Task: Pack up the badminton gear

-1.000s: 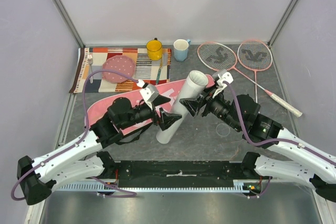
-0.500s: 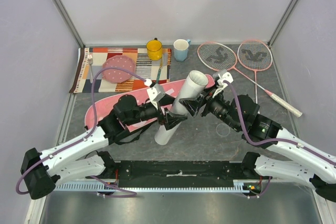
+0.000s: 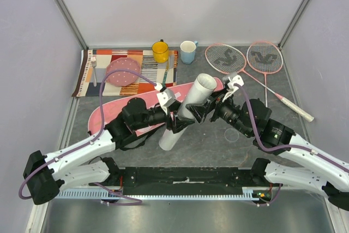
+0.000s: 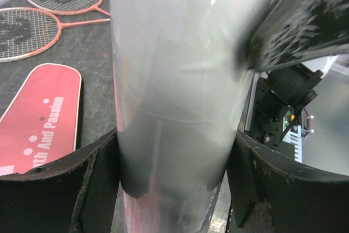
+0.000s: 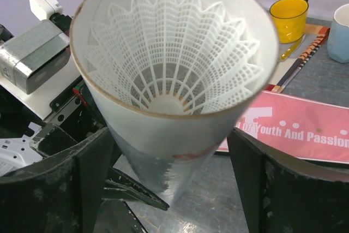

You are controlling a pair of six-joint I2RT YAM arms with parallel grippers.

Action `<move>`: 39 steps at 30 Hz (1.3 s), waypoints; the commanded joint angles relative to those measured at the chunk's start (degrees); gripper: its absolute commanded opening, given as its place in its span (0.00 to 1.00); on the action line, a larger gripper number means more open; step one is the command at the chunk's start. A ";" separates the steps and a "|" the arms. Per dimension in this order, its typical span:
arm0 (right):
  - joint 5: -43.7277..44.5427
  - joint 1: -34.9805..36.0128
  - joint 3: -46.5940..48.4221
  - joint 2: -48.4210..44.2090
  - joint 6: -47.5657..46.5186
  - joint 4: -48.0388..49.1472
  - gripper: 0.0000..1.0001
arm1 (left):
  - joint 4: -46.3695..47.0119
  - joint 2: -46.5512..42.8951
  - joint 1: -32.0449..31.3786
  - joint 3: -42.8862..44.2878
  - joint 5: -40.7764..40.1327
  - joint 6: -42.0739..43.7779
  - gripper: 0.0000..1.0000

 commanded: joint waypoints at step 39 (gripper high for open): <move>32.84 -0.10 -3.31 -6.42 42.32 -56.79 0.76 | -9.08 -13.50 0.00 -6.98 -10.10 14.32 0.50</move>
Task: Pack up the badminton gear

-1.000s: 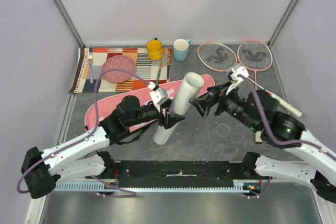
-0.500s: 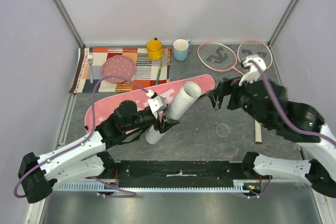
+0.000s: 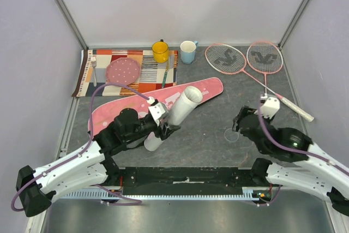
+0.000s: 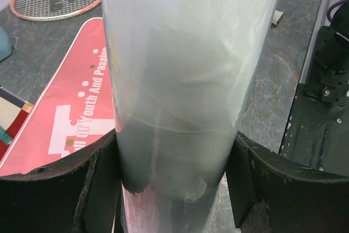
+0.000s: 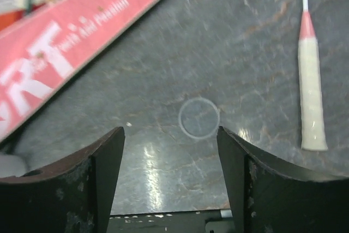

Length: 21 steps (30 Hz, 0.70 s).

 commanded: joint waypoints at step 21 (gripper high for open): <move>-35.15 -28.49 -20.28 30.63 -14.08 33.50 0.41 | 4.46 -5.84 -0.02 -0.06 1.85 1.02 0.50</move>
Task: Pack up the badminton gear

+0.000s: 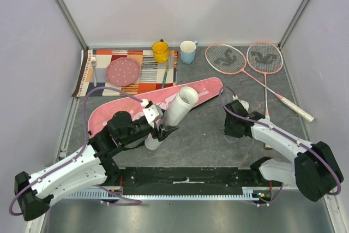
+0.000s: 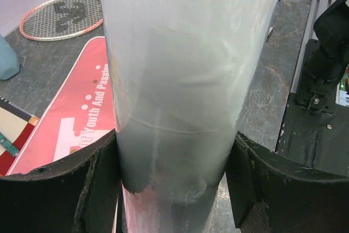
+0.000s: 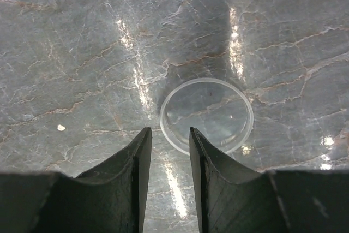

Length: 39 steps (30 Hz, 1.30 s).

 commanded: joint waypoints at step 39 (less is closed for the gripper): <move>5.29 7.20 29.64 -26.13 -12.20 -16.26 0.00 | 7.62 12.48 0.00 3.38 8.23 -0.58 0.51</move>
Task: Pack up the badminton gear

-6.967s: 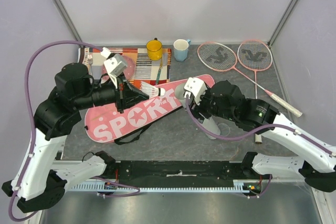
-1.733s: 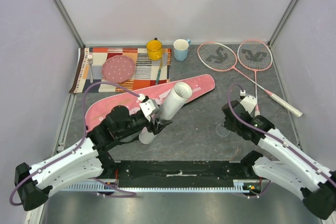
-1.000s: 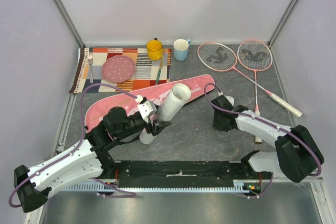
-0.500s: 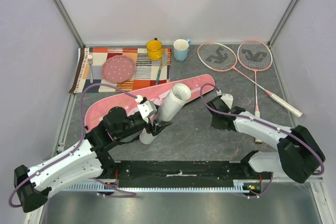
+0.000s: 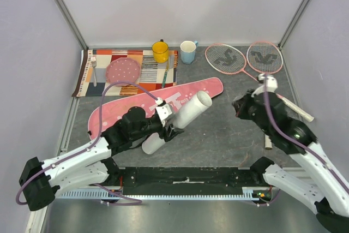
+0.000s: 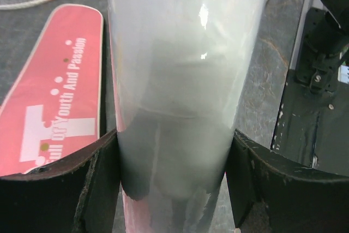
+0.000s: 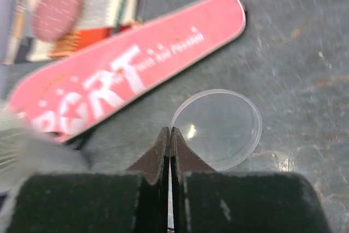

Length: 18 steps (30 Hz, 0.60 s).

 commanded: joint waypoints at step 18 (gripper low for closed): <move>-30.30 0.01 53.91 18.78 -14.75 -23.98 0.00 | 3.87 1.66 0.00 3.54 9.40 5.88 0.47</move>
